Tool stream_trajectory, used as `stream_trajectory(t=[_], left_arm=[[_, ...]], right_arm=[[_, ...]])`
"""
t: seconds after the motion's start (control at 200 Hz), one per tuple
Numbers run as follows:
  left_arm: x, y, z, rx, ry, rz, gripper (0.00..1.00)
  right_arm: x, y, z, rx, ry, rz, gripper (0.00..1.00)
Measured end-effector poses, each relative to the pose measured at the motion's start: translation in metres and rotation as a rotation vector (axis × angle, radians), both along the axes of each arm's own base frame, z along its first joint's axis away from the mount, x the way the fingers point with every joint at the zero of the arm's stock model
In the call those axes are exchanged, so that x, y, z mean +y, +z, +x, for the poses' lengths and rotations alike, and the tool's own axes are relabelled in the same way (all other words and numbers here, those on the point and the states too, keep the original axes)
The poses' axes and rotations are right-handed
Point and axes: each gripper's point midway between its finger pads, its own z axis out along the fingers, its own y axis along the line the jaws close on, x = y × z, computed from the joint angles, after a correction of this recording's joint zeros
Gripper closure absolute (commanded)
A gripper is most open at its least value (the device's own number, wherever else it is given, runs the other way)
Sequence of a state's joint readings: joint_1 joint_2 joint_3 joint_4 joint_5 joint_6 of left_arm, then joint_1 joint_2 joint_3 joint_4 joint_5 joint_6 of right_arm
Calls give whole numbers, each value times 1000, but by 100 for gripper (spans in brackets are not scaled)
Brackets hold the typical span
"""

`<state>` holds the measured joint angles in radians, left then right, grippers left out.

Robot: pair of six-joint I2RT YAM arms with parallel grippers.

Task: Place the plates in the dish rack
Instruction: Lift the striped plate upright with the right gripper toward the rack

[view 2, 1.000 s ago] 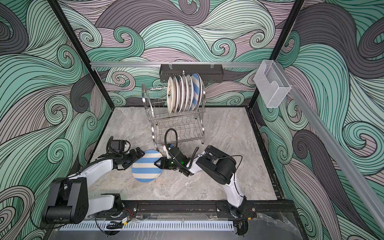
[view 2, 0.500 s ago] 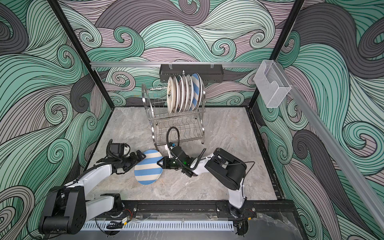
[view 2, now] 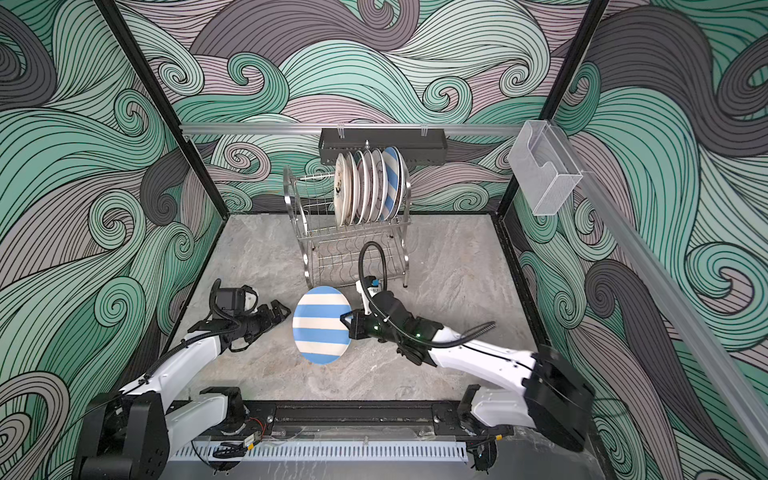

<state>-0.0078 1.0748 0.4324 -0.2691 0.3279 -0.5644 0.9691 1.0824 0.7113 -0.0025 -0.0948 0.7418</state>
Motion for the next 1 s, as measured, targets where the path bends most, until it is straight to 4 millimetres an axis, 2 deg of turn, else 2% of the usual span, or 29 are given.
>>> stream_trajectory(t=[0.18, 0.275, 0.345, 0.435, 0.57, 0.67, 0.776, 1.001], left_arm=[[-8, 0, -2, -9, -43, -28, 1], [-10, 1, -2, -16, -57, -38, 2], [-13, 2, -2, -28, -71, -44, 1], [-17, 3, -5, -44, -92, -49, 1], [-21, 6, -7, -66, -109, -49, 1], [-21, 7, -7, -76, -110, -49, 1], [-22, 7, -7, -75, -118, -48, 1], [-29, 5, -10, -70, -151, -45, 1]], right_arm=[[-46, 65, -11, -130, -50, -41, 100], [-59, 103, -11, -210, -71, -64, 100], [-58, 135, -8, -278, -78, -87, 100], [-48, 177, 2, -373, -86, -114, 100], [-30, 234, 26, -518, -136, -170, 100], [-19, 268, 48, -609, -201, -210, 100], [-13, 288, 72, -688, -297, -271, 100], [4, 303, 118, -791, -485, -418, 100]])
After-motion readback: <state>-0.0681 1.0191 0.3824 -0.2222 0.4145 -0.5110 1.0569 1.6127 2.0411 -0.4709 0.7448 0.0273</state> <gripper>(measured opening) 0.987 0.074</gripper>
